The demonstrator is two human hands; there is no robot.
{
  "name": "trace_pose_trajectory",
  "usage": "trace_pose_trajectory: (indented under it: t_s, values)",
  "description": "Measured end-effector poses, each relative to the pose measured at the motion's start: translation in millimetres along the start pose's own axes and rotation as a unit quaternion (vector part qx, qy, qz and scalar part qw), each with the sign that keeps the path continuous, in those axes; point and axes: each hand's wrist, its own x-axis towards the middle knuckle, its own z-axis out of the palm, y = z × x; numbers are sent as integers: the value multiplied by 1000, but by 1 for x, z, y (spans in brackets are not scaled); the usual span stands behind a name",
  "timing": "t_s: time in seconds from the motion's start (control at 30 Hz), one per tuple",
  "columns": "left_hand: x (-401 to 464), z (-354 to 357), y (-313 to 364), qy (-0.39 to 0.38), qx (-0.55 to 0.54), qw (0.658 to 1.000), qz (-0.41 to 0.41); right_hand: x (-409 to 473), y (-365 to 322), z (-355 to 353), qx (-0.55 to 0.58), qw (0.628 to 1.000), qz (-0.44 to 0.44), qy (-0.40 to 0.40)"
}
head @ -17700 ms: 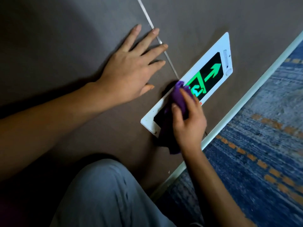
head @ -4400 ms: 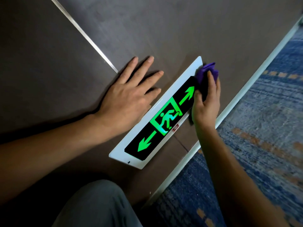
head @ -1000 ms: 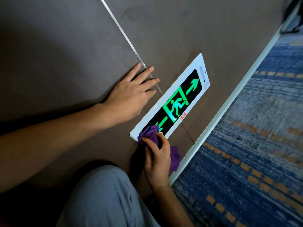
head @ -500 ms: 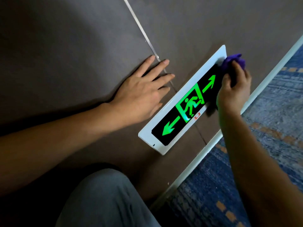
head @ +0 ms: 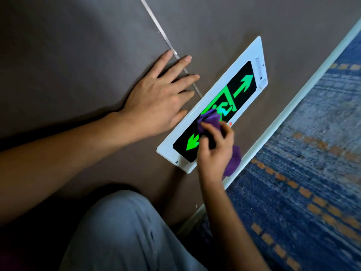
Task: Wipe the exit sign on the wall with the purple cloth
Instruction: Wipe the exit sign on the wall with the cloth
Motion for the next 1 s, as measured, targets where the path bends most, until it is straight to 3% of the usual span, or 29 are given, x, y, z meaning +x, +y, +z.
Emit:
trace_pose_trajectory:
  t_s: [0.23, 0.37, 0.5, 0.63, 0.83, 0.9, 1.0]
  values:
    - [0, -6, 0, -18, -21, 1000, -6, -65, -7, 7, 3, 999, -12, -43]
    - [-2, -11, 3, 0, -63, 998, -13, -68, -17, -10, 4, 992, 13, -126]
    - [0, -11, 14, 11, -192, 980, -55, -50, -28, -51, -51, 984, 49, -166]
    - [3, -16, 47, 49, -464, 881, -80, -42, -52, -87, -167, 971, -8, -170]
    - [6, -20, 90, -81, -635, 765, -73, -33, -78, -126, -267, 949, -24, -167]
    - [9, -17, 93, -136, -693, 706, -57, -31, -88, -129, -277, 945, -13, -176]
    - [1, -26, 106, -127, -771, 624, -16, -32, -119, -143, -271, 948, -26, -167]
